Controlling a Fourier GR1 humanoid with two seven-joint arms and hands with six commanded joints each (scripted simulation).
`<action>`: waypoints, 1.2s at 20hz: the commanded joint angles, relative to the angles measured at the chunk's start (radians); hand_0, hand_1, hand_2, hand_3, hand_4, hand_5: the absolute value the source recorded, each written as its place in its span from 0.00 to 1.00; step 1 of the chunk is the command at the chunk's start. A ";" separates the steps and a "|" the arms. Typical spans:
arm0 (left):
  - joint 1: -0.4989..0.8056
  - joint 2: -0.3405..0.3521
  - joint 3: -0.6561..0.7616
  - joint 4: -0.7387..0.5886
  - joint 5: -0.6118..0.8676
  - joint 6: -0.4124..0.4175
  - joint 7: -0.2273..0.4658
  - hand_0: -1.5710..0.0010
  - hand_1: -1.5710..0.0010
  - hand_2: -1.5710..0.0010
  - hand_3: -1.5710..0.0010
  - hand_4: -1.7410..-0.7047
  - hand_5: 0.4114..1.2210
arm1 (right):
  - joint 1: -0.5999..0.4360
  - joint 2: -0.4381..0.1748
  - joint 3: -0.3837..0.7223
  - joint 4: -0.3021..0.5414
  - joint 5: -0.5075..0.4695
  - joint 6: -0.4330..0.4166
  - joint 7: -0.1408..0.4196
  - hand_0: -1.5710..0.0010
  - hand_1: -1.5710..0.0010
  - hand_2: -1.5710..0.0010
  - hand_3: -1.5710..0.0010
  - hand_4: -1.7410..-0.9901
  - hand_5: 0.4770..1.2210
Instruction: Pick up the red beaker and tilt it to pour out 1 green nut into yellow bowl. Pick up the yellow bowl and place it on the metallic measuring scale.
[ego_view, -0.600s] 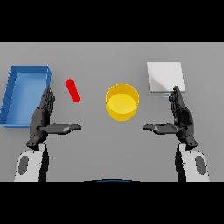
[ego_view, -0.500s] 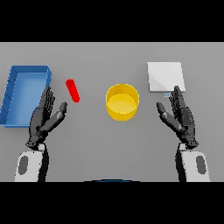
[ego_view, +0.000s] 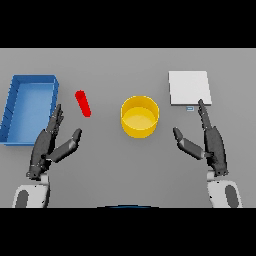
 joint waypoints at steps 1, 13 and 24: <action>-0.001 -0.001 -0.003 -0.004 0.002 -0.003 0.018 1.00 1.00 1.00 1.00 0.58 0.30 | 0.002 0.002 -0.001 0.011 -0.015 0.013 -0.006 1.00 1.00 1.00 1.00 0.85 0.16; -0.277 0.009 0.078 0.372 0.000 -0.009 -0.001 1.00 1.00 1.00 1.00 0.55 0.28 | 0.005 0.006 -0.011 -0.002 -0.091 0.070 -0.018 1.00 1.00 1.00 1.00 0.69 0.20; -0.511 -0.009 0.100 0.664 -0.058 0.028 -0.080 1.00 1.00 1.00 1.00 0.53 0.31 | 0.017 0.001 -0.017 -0.016 -0.098 0.073 -0.012 1.00 1.00 1.00 1.00 0.68 0.21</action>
